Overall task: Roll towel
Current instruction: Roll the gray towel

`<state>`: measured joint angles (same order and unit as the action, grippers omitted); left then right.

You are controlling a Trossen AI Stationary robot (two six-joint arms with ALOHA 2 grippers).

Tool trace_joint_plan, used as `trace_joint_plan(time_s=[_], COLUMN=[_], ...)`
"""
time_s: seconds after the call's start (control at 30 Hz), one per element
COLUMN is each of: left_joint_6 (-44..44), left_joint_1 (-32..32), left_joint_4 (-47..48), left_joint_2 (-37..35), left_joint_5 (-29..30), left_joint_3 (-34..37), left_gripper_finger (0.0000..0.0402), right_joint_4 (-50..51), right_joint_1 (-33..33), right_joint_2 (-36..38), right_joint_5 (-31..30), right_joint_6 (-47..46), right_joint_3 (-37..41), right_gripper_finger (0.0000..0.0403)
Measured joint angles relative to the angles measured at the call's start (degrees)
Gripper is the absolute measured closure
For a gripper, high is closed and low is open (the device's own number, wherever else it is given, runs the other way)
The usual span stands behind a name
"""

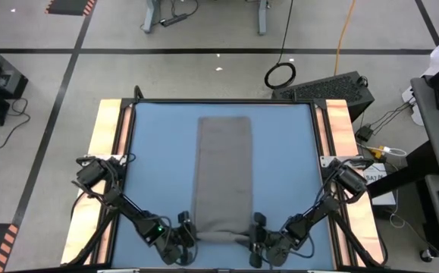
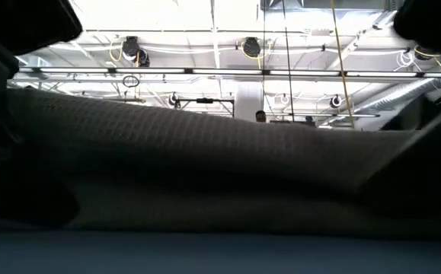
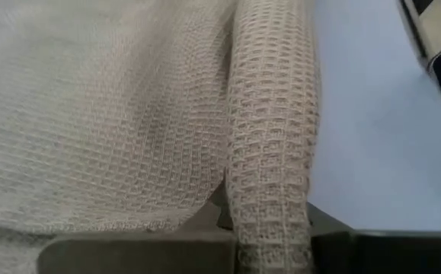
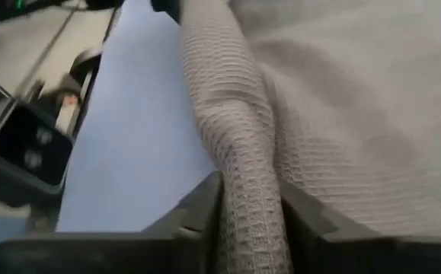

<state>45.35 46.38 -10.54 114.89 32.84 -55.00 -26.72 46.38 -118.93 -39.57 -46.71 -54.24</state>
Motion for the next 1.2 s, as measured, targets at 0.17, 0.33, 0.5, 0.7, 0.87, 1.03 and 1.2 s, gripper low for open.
trace_joint_plan(time_s=[0.17, 0.33, 0.5, 0.7, 0.87, 1.03, 1.2], left_joint_6=[2.39, 3.85, 7.3, 8.38, 8.37, 8.34, 8.34], left_joint_1=[-0.75, -1.46, -2.18, -2.18, -2.16, -2.16, -2.16], left_joint_4=[-0.85, -2.33, -1.02, -1.03, -0.88, -0.61, 1.5], left_joint_2=[-0.04, 0.04, 0.0, 0.07, 0.13, 0.15, 0.17], left_joint_5=[-3.22, -5.87, -7.8, -7.59, -7.32, -7.18, -7.1], left_joint_3=[-0.05, -0.02, -0.07, -0.02, -0.02, 0.01, -0.07], left_gripper_finger=[0.0378, 0.0387, 0.0386, 0.0385, 0.0384, 0.0384, 0.0384], right_joint_4=[0.1, -2.59, -7.94, -19.93, -22.78, -17.78, -16.37], right_joint_1=[3.85, 8.18, 9.74, 7.92, 5.84, 3.09, 2.29], right_joint_2=[0.02, 0.11, -0.13, -3.96, -5.89, -6.91, -6.91], right_joint_5=[-8.73, -17.75, -19.98, -14.36, -12.37, -9.58, -9.81], right_joint_6=[9.24, 19.13, 25.75, 34.15, 37.18, 28.47, 22.29], right_joint_3=[0.0, 0.0, 0.0, 0.0, -1.15, -1.51, -1.51], right_gripper_finger=[0.023, 0.0157, 0.0128, 0.0134, 0.0161, 0.0203, 0.0251])
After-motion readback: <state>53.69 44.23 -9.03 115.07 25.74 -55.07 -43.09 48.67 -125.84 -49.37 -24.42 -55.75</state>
